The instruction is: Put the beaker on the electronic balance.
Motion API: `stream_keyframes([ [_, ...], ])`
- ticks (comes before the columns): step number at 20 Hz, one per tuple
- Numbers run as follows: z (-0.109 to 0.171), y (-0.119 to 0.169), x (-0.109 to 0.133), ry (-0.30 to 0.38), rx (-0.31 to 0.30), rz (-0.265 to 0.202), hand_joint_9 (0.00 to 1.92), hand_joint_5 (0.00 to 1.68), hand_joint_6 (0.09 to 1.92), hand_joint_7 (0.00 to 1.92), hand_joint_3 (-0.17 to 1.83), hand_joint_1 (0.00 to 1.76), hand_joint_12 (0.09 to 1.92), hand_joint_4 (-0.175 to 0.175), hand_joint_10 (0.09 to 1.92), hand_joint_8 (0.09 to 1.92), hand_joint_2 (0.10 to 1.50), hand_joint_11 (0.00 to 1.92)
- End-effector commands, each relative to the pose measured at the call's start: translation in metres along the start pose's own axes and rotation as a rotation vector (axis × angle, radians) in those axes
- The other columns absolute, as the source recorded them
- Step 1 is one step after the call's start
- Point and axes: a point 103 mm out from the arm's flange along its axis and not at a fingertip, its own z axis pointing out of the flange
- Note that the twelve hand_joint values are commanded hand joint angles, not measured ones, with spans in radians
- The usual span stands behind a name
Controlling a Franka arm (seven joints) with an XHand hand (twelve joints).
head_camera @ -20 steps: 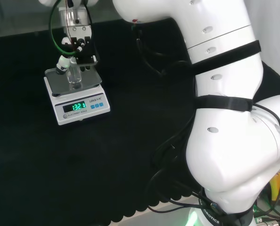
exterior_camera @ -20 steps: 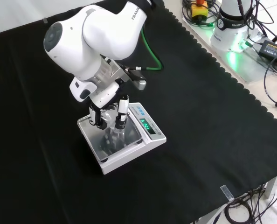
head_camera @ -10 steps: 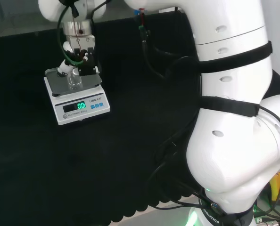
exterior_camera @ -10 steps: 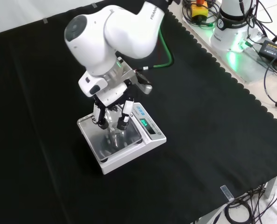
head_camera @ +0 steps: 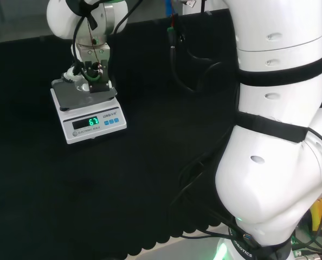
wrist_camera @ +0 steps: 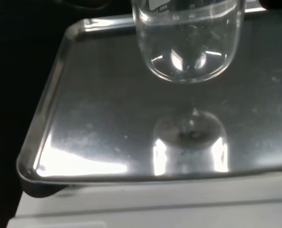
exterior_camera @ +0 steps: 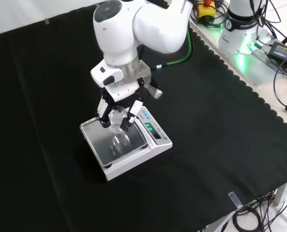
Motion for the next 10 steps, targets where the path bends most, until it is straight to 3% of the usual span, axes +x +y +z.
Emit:
stream_keyframes([
  [1, 0.002, 0.001, 0.007, -0.037, 0.032, -0.012, 1.68, 0.94, 0.74, 1.23, -0.16, 1.05, 0.51, -0.174, 0.09, 0.70, 1.08, 1.67],
  [10, 0.013, 0.015, 0.007, -0.062, 0.066, 0.011, 1.68, 0.92, 0.73, 1.22, -0.17, 1.04, 0.51, -0.175, 0.09, 0.71, 1.08, 1.65],
])
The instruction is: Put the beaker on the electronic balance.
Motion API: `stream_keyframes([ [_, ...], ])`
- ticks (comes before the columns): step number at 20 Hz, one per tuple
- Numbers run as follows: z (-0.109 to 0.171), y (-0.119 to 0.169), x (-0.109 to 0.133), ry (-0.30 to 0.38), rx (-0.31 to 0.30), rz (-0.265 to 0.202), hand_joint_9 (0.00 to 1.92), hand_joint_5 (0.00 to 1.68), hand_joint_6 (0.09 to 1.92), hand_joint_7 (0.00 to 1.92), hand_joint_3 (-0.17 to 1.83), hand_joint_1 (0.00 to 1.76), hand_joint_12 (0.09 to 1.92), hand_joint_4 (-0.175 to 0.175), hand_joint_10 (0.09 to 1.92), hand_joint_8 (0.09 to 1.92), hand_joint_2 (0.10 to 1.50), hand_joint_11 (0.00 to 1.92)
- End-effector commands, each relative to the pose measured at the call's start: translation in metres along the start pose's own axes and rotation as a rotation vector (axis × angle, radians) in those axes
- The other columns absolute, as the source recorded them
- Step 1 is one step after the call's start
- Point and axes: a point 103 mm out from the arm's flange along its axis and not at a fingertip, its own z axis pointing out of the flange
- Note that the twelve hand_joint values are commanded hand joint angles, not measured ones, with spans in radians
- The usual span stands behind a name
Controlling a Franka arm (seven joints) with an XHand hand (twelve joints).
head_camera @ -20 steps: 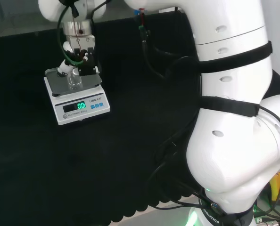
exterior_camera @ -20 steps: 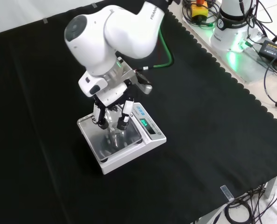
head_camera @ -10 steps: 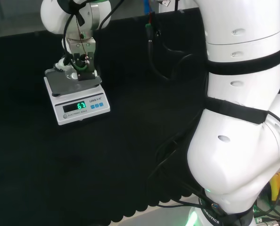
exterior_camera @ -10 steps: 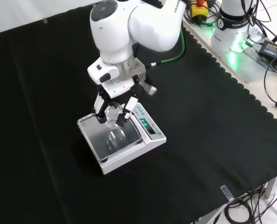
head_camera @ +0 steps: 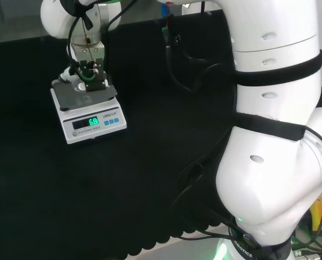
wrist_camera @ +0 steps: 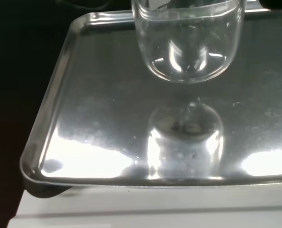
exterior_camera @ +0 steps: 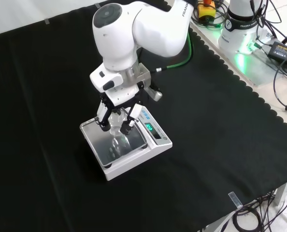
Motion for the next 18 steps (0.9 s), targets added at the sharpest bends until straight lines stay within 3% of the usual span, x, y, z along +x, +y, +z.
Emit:
stream_keyframes([
  [1, 0.0107, 0.0086, -0.0015, -0.027, 0.040, 0.022, 1.68, 0.92, 0.73, 1.22, -0.17, 1.04, 0.51, -0.175, 0.09, 0.71, 1.08, 1.65],
  [8, 0.0164, 0.0161, -0.0060, -0.046, 0.096, 0.044, 1.68, 0.92, 0.73, 1.22, -0.17, 1.05, 0.51, -0.175, 0.09, 0.71, 1.08, 1.65],
  [18, 0.0181, 0.0173, -0.0074, -0.048, 0.117, 0.051, 1.60, 0.82, 0.79, 1.14, -0.17, 0.99, 0.57, -0.175, 0.09, 0.76, 1.07, 1.54],
])
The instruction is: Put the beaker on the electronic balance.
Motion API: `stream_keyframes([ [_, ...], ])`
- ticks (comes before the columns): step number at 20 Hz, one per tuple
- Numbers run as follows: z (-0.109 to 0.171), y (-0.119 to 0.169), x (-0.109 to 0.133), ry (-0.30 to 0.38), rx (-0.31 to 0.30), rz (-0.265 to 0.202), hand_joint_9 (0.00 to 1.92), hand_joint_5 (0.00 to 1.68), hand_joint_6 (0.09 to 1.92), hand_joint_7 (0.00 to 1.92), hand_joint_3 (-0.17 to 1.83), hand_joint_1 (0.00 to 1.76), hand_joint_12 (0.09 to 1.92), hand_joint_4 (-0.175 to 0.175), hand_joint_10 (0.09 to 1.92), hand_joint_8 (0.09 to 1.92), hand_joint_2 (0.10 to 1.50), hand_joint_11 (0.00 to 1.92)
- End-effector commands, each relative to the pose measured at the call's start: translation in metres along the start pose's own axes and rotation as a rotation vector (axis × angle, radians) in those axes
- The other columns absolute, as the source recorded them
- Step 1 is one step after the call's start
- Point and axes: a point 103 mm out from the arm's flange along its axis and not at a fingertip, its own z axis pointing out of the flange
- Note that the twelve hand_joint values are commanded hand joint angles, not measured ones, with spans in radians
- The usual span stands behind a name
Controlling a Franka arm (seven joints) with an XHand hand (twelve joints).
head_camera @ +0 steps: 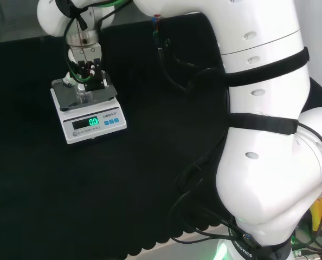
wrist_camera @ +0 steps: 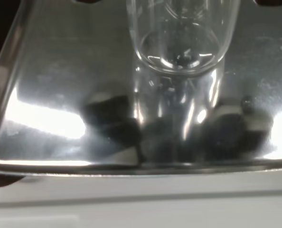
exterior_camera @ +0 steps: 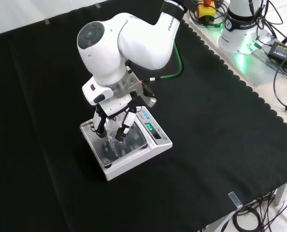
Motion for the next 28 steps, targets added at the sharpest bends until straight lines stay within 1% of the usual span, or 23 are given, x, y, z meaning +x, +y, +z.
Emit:
stream_keyframes([
  [1, 0.000, 0.001, -0.001, -0.001, 0.014, 0.002, 1.55, 0.78, 0.81, 1.11, -0.17, 0.97, 0.60, -0.171, 0.09, 0.78, 1.07, 1.49],
  [3, -0.001, 0.001, 0.000, -0.008, 0.026, -0.001, 1.41, 0.68, 0.85, 1.01, -0.17, 0.92, 0.72, -0.151, 0.09, 0.82, 1.05, 1.34],
  [5, -0.001, 0.001, 0.001, -0.011, 0.044, 0.000, 1.31, 0.61, 0.87, 0.94, -0.17, 0.88, 0.84, -0.132, 0.09, 0.84, 1.04, 1.21],
  [7, -0.001, 0.002, 0.003, -0.010, 0.060, 0.002, 1.12, 0.51, 0.85, 0.82, -0.17, 0.81, 1.04, -0.094, 0.09, 0.83, 1.01, 0.94],
  [8, -0.001, 0.002, 0.003, -0.008, 0.064, 0.000, 1.06, 0.47, 0.84, 0.77, -0.17, 0.78, 1.12, -0.082, 0.09, 0.83, 1.00, 0.84],
  [11, -0.001, 0.001, 0.003, -0.003, 0.066, -0.004, 0.89, 0.39, 0.79, 0.63, -0.17, 0.71, 1.26, -0.067, 0.09, 0.83, 0.98, 0.61],
  [15, -0.001, 0.001, 0.001, 0.016, 0.092, -0.004, 0.78, 0.35, 0.72, 0.53, -0.17, 0.61, 1.33, -0.063, 0.09, 0.83, 0.95, 0.49],
  [16, -0.001, 0.001, 0.000, 0.024, 0.095, -0.004, 0.73, 0.34, 0.69, 0.47, -0.17, 0.58, 1.36, -0.062, 0.09, 0.83, 0.94, 0.44],
  [19, -0.010, -0.001, -0.001, 0.047, 0.063, -0.009, 0.54, 0.28, 0.55, 0.26, -0.16, 0.47, 1.46, -0.061, 0.09, 0.80, 0.90, 0.24],
  [21, -0.019, -0.004, -0.001, 0.056, 0.039, -0.012, 0.49, 0.27, 0.46, 0.20, -0.16, 0.44, 1.48, -0.062, 0.09, 0.80, 0.89, 0.18],
  [24, -0.035, -0.011, -0.003, 0.067, 0.001, -0.021, 0.47, 0.26, 0.42, 0.18, -0.15, 0.43, 1.49, -0.062, 0.09, 0.79, 0.89, 0.17],
  [28, -0.056, -0.026, -0.009, 0.066, -0.031, -0.015, 0.49, 0.29, 0.35, 0.20, -0.13, 0.43, 1.46, -0.062, 0.09, 0.78, 0.89, 0.24],
])
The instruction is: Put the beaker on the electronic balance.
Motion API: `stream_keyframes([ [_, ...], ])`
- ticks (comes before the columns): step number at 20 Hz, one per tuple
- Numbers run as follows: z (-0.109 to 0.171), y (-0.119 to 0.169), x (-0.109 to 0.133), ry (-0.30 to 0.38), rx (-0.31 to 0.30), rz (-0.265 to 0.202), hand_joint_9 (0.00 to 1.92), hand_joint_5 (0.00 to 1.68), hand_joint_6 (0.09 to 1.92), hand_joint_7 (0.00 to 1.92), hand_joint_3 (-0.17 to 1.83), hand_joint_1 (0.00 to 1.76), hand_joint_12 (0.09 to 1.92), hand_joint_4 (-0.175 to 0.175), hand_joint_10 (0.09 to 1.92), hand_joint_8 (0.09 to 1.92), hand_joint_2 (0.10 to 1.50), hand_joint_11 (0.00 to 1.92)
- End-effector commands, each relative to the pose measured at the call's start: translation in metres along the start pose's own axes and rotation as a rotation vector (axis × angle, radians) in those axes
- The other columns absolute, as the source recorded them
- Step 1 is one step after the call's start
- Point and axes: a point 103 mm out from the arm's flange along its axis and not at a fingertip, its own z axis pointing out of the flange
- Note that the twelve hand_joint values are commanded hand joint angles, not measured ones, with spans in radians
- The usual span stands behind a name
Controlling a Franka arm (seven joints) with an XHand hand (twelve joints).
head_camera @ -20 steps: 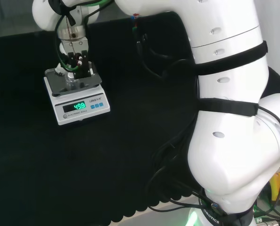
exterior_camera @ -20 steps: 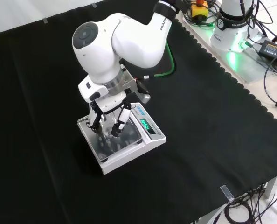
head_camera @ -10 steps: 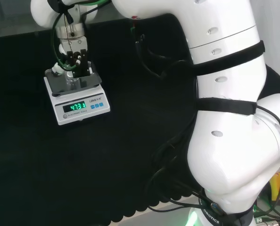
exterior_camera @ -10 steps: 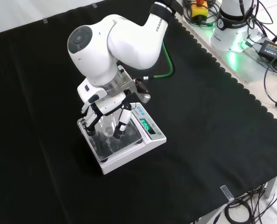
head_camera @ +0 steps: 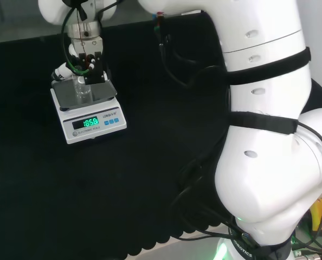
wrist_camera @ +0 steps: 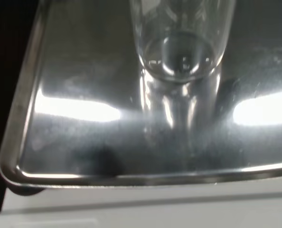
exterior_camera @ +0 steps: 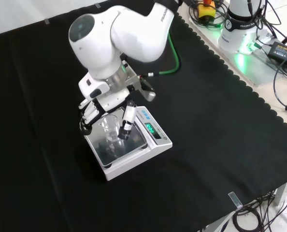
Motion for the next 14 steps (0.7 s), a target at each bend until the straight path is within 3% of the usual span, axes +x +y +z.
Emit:
stream_keyframes([
  [1, -0.038, -0.026, -0.008, 0.018, -0.079, -0.005, 0.50, 0.29, 0.34, 0.21, -0.13, 0.43, 1.45, -0.062, 0.09, 0.78, 0.89, 0.26],
  [3, -0.046, -0.038, -0.015, 0.019, -0.094, 0.006, 0.49, 0.31, 0.29, 0.23, -0.11, 0.44, 1.43, -0.063, 0.11, 0.77, 0.90, 0.31],
  [7, -0.057, -0.064, -0.031, 0.016, -0.098, 0.038, 0.36, 0.35, 0.23, 0.29, -0.08, 0.47, 1.37, -0.067, 0.68, 0.77, 0.91, 0.44],
  [14, -0.061, -0.111, -0.057, 0.036, -0.103, 0.087, 0.38, 0.37, 0.23, 0.32, -0.07, 0.51, 1.34, -0.073, 0.80, 0.78, 0.94, 0.52],
])
